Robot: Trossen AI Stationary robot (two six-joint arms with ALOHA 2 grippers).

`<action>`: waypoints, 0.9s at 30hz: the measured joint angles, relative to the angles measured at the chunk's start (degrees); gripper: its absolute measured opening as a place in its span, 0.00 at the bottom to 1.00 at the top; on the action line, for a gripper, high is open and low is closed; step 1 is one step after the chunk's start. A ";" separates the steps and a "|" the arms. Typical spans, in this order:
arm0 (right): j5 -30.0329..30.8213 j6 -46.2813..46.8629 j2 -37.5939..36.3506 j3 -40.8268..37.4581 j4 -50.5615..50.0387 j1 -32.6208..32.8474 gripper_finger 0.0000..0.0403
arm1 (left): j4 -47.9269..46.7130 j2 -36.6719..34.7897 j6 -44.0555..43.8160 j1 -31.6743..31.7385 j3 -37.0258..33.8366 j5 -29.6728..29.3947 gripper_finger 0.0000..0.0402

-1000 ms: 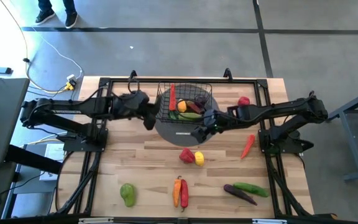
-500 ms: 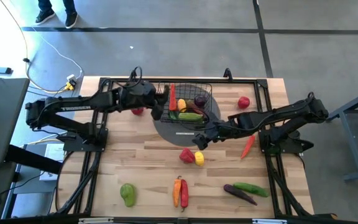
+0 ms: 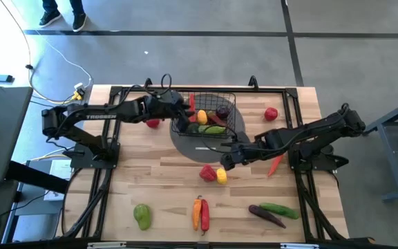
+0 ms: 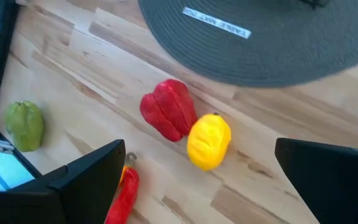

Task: Build produce basket
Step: Put the lemon into the wire basket

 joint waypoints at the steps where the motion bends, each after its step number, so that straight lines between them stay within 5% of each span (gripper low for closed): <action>1: 0.13 0.76 0.15 0.00 -0.46 0.39 0.99 | 0.09 0.12 0.47 0.19 0.00 0.21 0.45; 10: 0.73 3.63 3.72 0.00 -1.73 3.11 0.99 | -0.33 -1.78 1.50 0.29 0.02 0.94 0.57; 27: -1.36 3.36 13.59 0.00 4.32 4.10 0.99 | -11.33 -17.18 -1.12 -1.90 0.00 1.05 0.55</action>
